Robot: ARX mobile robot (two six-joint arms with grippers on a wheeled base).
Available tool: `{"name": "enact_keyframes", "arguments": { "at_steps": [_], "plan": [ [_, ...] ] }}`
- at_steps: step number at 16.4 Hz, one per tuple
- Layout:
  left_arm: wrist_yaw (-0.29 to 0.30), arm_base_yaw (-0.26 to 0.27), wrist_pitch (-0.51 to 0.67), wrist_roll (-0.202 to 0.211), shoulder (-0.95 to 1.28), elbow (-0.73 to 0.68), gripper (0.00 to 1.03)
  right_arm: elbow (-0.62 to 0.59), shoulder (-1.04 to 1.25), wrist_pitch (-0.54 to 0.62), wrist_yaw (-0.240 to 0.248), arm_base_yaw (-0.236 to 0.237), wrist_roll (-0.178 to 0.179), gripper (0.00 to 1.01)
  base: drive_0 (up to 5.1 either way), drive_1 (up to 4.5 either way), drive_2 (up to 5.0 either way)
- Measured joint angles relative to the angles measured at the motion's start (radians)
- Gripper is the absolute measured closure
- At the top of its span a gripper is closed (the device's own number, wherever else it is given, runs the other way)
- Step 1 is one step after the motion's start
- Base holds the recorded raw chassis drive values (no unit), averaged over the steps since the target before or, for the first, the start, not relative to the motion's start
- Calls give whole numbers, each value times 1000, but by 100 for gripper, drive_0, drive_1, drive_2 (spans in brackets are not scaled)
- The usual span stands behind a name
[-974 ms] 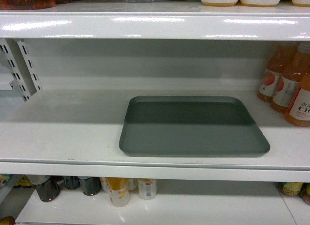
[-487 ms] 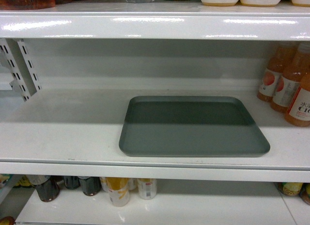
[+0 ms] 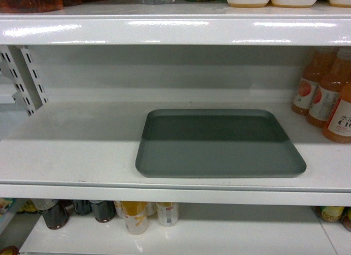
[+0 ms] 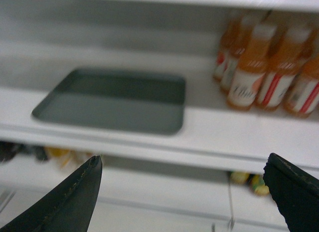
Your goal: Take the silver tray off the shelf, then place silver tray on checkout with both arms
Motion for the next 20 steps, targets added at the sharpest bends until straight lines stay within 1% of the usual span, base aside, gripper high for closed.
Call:
{"name": "enact_keyframes", "arguments": {
  "at_steps": [1,2,3,4,5,6,7,8,9,10,11,13,14,15,16,17,19,20],
  "plan": [
    [-94,-46,45,-40,129,23,5,21,136,16,-90,6,-42,3,0,0,0],
    [-143,-47,122,-68,259,25,5,20,230,68,-129,43,-69,3,0,0,0],
    [-128,-39,206,-71,369,25,5,21,298,134,-131,58,-75,3,0,0,0],
    [-82,-32,302,-74,485,31,5,25,417,223,-109,68,-81,3,0,0,0],
    [-21,-26,438,-74,658,60,5,31,572,326,-89,75,-79,3,0,0,0],
    [26,-22,531,-76,782,93,5,45,692,407,-77,92,-77,3,0,0,0],
    [51,-22,600,-75,882,121,5,63,790,470,-68,101,-72,3,0,0,0],
    [106,-12,692,-79,1044,177,5,106,954,579,-59,110,-68,3,0,0,0],
    [144,-13,756,-79,1217,247,5,165,1134,684,-42,121,-52,3,0,0,0],
    [157,-16,775,-79,1297,282,5,200,1222,722,-37,121,-41,3,0,0,0],
    [186,-22,773,-88,1423,351,5,264,1365,766,-27,121,-24,3,0,0,0],
    [199,-36,760,-95,1563,452,5,348,1517,779,-16,127,-7,3,0,0,0],
    [211,-43,744,-95,1653,538,5,412,1608,783,-4,135,2,3,0,0,0],
    [210,-50,735,-95,1698,588,5,454,1653,772,-1,134,10,3,0,0,0],
    [214,-57,715,-96,1759,660,5,519,1719,768,14,134,17,3,0,0,0],
    [204,-66,692,-101,1820,733,5,597,1784,745,22,133,30,3,0,0,0],
    [203,-77,653,-104,1879,813,5,679,1851,722,36,133,37,3,0,0,0],
    [202,-89,613,-122,1933,886,5,753,1913,698,53,131,42,3,0,0,0]
  ]
}}
